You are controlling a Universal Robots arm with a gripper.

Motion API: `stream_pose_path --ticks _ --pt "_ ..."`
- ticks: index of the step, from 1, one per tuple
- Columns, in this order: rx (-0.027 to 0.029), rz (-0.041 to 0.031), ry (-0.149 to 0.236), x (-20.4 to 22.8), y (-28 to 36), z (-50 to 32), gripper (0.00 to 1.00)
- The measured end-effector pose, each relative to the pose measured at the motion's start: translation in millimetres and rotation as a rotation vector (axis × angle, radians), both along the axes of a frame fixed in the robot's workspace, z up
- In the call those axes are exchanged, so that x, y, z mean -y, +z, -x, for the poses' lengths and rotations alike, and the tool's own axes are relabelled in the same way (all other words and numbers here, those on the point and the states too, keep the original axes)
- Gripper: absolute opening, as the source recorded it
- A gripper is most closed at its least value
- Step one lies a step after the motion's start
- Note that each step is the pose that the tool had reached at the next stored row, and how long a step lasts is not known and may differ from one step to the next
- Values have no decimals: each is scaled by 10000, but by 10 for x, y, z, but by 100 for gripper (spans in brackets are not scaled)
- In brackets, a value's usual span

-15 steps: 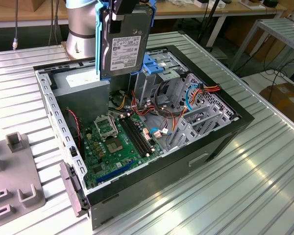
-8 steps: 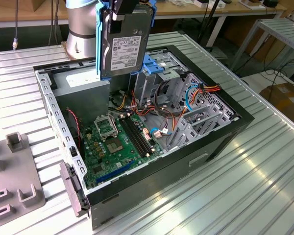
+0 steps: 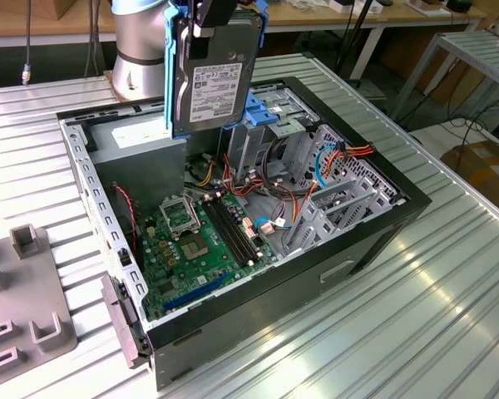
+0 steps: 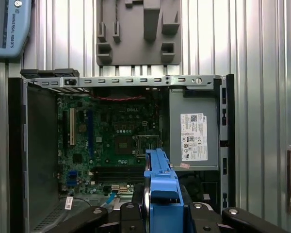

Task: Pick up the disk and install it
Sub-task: 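Insert the disk into the insertion slot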

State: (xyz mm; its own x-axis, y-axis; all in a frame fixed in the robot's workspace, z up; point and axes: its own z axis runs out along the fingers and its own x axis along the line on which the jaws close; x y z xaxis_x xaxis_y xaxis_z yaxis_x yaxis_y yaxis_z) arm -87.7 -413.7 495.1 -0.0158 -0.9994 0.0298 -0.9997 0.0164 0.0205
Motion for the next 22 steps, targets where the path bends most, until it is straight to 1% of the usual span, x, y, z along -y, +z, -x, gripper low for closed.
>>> stream_pose_path --ticks 2,5,8,11,16,18,19,22 --pt "0 0 0 24 0 0 37" --pt "0 -1 0 100 0 0 37" --pt "0 -1 -1 148 0 0 37" --pt "0 0 0 218 0 -2 37" --pt "0 1 0 293 0 -6 37" --pt "0 3 0 316 0 -7 37" --pt "0 3 0 347 0 -8 37" --pt "1 4 0 411 -1 -12 37"
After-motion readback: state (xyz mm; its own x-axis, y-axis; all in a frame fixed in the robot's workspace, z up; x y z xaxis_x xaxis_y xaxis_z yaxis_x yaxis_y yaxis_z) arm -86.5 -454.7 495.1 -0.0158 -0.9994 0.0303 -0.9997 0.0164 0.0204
